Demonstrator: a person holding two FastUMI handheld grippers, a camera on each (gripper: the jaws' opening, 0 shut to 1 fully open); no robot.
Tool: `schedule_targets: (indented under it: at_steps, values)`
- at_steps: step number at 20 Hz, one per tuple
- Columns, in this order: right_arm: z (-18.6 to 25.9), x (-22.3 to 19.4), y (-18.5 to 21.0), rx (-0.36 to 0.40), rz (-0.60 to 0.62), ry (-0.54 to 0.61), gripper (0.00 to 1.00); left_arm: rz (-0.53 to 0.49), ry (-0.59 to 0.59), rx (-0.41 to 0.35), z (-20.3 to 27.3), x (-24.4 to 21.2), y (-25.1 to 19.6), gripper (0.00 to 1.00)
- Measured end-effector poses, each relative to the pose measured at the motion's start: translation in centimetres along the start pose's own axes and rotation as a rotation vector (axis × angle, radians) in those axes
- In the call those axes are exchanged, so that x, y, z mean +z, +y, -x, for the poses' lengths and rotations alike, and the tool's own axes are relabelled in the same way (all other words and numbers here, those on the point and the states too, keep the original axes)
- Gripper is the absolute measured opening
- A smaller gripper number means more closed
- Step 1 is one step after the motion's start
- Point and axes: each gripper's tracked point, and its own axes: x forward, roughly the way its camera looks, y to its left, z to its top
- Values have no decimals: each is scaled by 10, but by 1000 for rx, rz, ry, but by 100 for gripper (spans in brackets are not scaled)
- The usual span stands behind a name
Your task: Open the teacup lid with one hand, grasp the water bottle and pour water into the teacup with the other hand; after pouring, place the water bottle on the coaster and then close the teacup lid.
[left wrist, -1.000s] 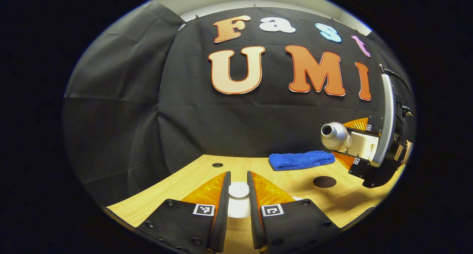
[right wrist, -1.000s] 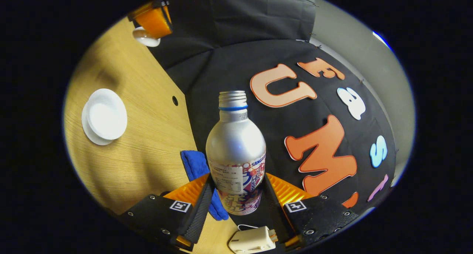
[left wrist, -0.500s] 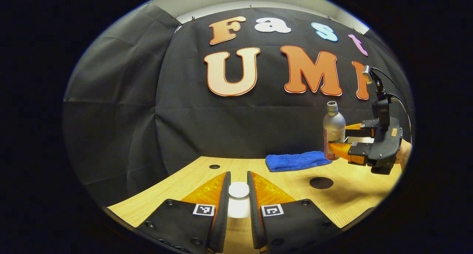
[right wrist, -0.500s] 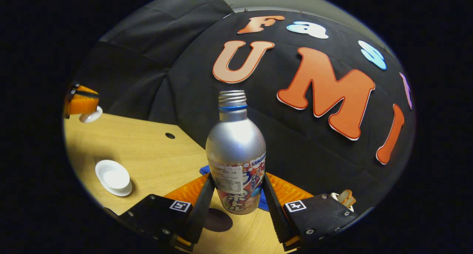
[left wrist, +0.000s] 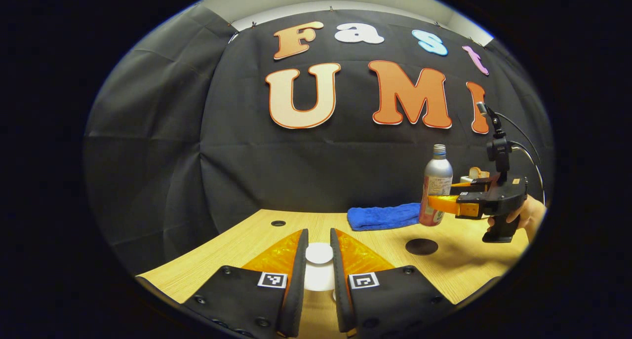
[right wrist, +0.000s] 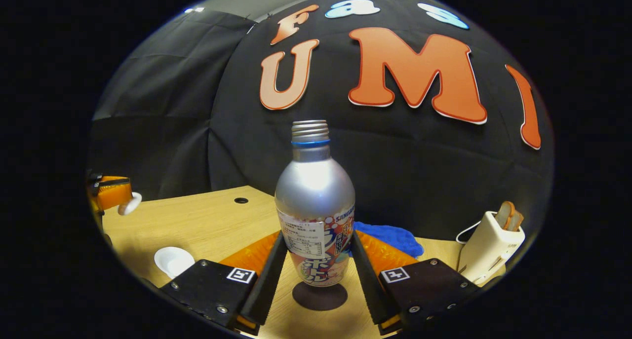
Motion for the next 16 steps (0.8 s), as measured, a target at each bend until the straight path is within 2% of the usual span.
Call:
schedule_targets:
  at_steps: [5,6,16]
  values:
    - [-6,-15,3,5,-61,42,78,7,14,-27,-7,-5,-16,29]
    - [-7,-20,2,0,-69,55,78,8,17,-30,-8,-6,-19,31]
    - [-3,-57,6,-3,-157,168,78,19,57,-71,-24,-22,-42,32]
